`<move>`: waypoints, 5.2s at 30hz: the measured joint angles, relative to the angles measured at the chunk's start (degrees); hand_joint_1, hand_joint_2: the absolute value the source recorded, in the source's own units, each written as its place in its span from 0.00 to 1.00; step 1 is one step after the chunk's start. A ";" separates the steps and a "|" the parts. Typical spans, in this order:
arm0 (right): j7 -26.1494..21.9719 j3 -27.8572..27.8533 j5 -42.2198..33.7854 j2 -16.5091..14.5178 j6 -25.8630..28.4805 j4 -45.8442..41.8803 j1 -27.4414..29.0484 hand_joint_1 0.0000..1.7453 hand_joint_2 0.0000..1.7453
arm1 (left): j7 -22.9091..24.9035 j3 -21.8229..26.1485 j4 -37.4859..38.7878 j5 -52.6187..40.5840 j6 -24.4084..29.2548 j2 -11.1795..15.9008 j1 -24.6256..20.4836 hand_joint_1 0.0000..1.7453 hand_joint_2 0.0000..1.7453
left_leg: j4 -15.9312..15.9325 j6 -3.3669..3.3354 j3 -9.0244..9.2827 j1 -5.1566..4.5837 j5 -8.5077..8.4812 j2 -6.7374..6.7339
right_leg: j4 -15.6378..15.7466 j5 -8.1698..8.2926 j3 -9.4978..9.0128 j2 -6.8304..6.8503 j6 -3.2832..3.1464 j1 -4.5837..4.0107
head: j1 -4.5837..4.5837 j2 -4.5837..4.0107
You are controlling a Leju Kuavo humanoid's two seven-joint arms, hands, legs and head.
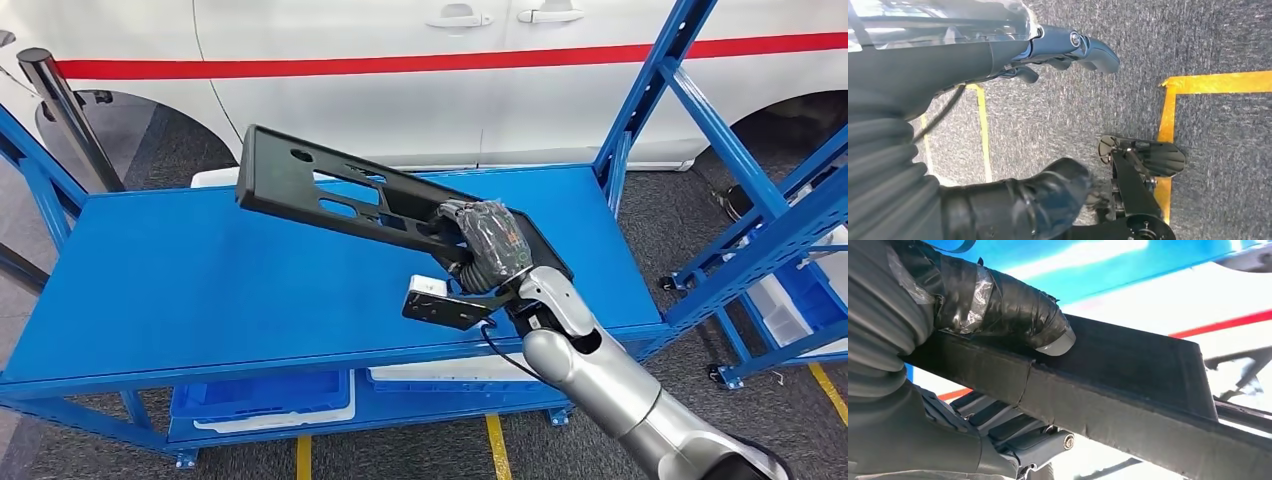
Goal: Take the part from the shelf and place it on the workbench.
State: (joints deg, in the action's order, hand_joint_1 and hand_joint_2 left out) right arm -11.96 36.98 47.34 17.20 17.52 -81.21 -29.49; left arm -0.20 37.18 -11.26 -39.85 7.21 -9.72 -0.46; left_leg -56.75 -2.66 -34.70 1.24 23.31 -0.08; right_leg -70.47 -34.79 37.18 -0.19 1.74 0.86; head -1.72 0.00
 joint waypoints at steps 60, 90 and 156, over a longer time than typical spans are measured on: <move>-11.11 -1.09 -20.08 9.00 -9.31 -26.43 9.61 1.00 1.00 | 1.80 0.74 0.04 -1.96 0.52 0.24 0.21 0.00 1.00 | -0.17 -0.08 4.98 -0.64 4.68 -1.64 | 3.95 6.30 4.93 -0.34 -0.33 0.12 | -0.14 0.00; -9.43 -2.12 -20.69 9.25 -12.28 -24.90 8.34 1.00 1.00 | 2.10 1.62 0.07 -1.79 0.18 0.17 -0.08 0.00 1.00 | 1.09 -0.06 6.48 -0.64 4.82 0.15 | 6.67 9.36 5.17 -2.20 -0.89 -0.35 | -0.32 0.00; -7.26 -2.89 -21.38 6.37 -14.56 -17.94 4.32 1.00 1.00 | 0.11 4.74 0.00 -0.33 0.88 -1.11 0.03 0.00 1.00 | -1.13 0.40 4.59 -0.71 6.16 -3.21 | -3.35 4.71 6.02 0.24 -0.21 0.30 | -0.77 0.00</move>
State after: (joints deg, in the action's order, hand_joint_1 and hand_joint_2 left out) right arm -19.22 34.09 25.97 23.56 2.97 -99.15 -25.16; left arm -0.09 41.92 -11.26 -40.18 8.09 -10.83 -0.44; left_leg -57.88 -2.26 -30.11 0.53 29.46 -3.28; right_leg -73.82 -30.08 43.20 0.06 1.53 1.15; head -2.49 0.00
